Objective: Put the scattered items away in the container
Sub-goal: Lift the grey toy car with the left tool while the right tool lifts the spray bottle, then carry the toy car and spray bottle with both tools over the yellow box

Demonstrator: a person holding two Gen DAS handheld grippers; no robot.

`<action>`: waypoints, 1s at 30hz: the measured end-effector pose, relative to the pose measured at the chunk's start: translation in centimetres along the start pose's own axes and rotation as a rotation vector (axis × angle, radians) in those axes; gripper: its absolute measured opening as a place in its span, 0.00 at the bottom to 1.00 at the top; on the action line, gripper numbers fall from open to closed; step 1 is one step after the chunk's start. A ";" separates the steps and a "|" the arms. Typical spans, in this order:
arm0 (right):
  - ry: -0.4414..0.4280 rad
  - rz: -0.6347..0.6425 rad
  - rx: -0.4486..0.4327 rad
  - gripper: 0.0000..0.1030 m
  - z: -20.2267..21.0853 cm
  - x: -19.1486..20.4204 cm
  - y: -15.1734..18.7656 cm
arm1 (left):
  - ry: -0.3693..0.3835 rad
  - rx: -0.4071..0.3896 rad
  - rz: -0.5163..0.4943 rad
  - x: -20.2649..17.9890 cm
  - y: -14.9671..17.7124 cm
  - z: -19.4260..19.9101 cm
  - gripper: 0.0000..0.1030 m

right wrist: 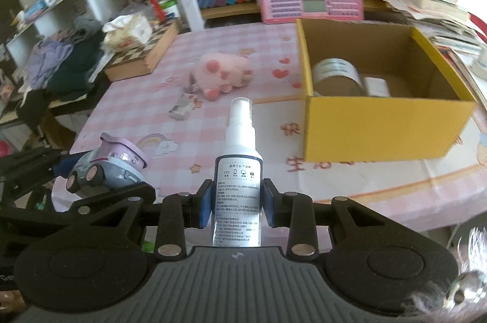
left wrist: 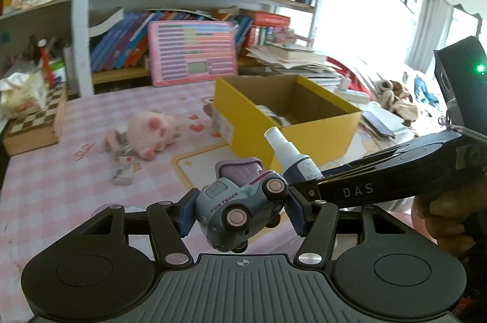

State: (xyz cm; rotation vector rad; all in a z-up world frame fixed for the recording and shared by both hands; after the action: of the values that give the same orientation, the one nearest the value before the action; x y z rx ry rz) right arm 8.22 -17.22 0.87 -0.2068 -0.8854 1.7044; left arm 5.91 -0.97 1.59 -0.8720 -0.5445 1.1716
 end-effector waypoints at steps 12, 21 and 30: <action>0.061 -0.070 -0.029 0.30 2.8 -4.5 0.0 | 0.076 -0.014 -0.056 -3.5 -2.0 -2.1 0.57; 0.097 -0.114 -0.048 0.30 5.0 -9.7 -0.5 | 0.120 -0.031 -0.107 -7.8 -4.5 -4.6 0.57; 0.108 -0.064 -0.086 0.30 6.2 -13.9 -3.0 | 0.140 -0.069 -0.107 -11.3 -7.6 -7.6 0.57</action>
State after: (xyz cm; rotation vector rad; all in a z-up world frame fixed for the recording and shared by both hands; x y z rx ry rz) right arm 11.75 -32.19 2.94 -0.3229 -0.8766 1.5825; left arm 12.35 -14.90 4.19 -0.9642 -0.5131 0.9911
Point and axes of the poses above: each gripper's, at about its wrist camera, not at the fingertips, and z roughly against the way its jaws point, x to its left, y to its underside, the point moved 3 cm from there along -z, roughly the way its jaws point, and after that the axes turned 8 degrees about -y, right-handed, at the moved point
